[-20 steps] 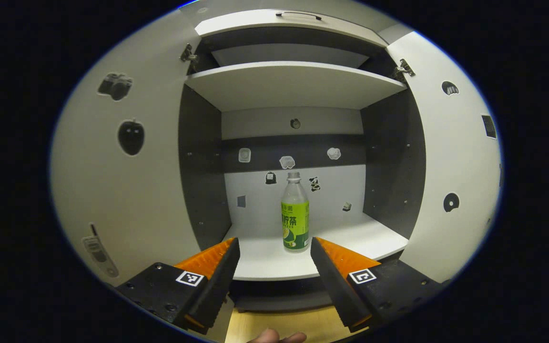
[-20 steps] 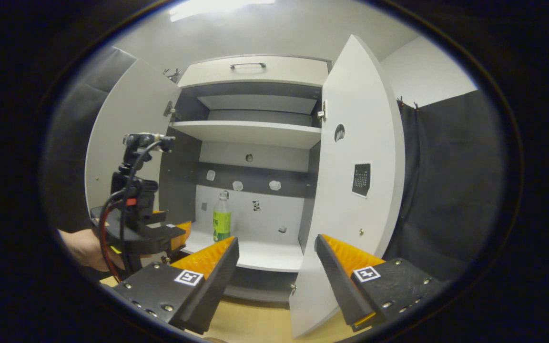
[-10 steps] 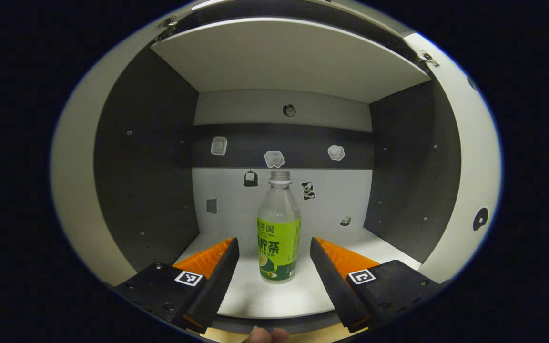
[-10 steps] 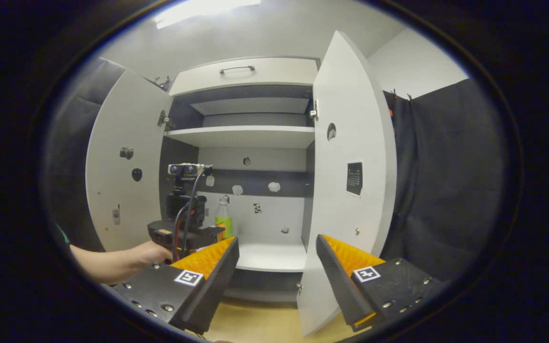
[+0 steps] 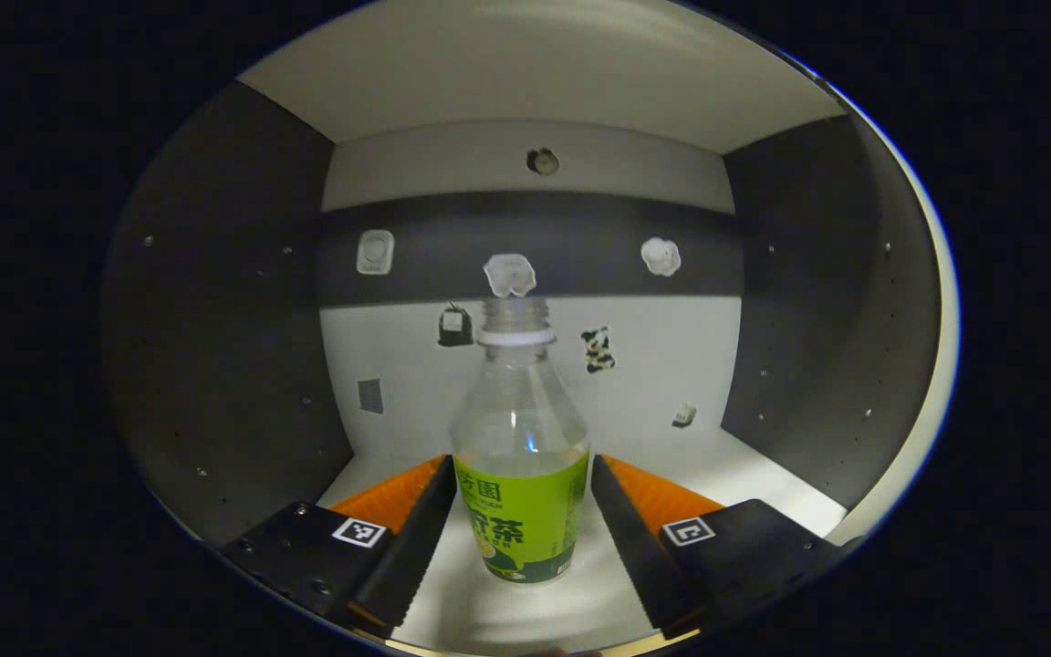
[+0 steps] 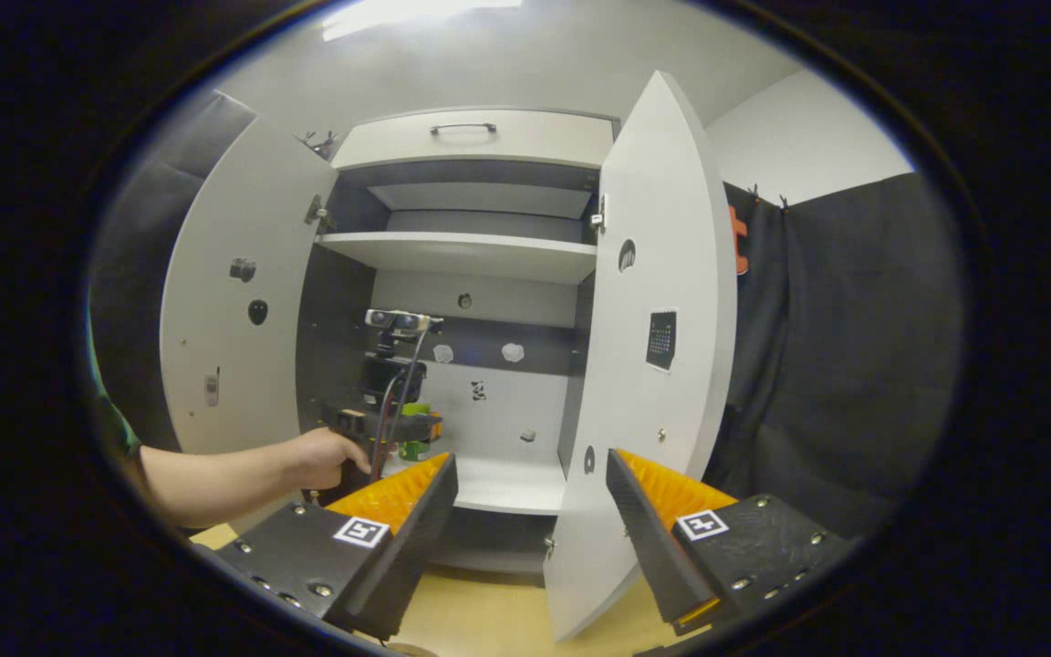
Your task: Grasp the bottle in the cabinet with the left hand and place it on the coaster, then close the right door with the right hand and the left door with the left hand.
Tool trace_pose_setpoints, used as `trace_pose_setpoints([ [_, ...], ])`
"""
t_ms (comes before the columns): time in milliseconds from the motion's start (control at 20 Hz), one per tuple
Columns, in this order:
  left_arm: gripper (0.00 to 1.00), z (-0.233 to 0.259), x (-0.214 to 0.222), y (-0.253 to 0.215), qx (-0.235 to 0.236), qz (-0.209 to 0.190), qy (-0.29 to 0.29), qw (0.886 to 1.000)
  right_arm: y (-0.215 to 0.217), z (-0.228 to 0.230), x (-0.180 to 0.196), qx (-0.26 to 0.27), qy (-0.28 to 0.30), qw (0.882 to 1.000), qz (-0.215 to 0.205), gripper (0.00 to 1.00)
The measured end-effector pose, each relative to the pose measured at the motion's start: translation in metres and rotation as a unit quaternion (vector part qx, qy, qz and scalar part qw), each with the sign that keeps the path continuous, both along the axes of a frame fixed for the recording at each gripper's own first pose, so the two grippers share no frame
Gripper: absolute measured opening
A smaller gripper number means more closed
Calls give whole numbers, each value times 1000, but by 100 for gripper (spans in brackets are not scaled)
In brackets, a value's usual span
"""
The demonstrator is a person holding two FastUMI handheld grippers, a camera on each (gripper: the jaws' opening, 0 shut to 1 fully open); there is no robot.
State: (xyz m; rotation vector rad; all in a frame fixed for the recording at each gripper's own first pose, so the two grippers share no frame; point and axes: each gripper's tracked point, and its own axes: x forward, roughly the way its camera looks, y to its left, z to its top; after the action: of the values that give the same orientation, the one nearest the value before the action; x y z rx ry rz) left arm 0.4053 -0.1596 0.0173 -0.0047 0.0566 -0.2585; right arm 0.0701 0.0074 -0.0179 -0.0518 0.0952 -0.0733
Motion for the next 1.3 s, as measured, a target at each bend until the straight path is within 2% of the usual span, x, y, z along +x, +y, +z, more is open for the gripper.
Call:
trace_pose_setpoints([
  [50,83,7,4,-3,0,-5,-15,1000,1,-1,-2,-4,1,1000,1,99],
  [150,79,14,-3,-11,-13,-26,-19,999,6,-4,-8,-6,4,1000,9,99],
  [300,79,14,-25,-16,-31,-38,-12,999,8,-5,-18,-1,7,1000,14,99],
  [600,78,30,-102,-13,-8,-61,-55,997,6,0,-41,19,-1,1000,21,98],
  [850,78,33,-177,-4,-42,-71,-66,994,5,1,-60,35,-2,999,36,99],
  [1200,78,-25,-272,12,-27,-68,-67,995,4,5,-68,42,-11,997,68,98],
  [1300,78,-49,-295,11,-39,-75,-52,995,1,4,-67,42,-8,996,74,99],
])
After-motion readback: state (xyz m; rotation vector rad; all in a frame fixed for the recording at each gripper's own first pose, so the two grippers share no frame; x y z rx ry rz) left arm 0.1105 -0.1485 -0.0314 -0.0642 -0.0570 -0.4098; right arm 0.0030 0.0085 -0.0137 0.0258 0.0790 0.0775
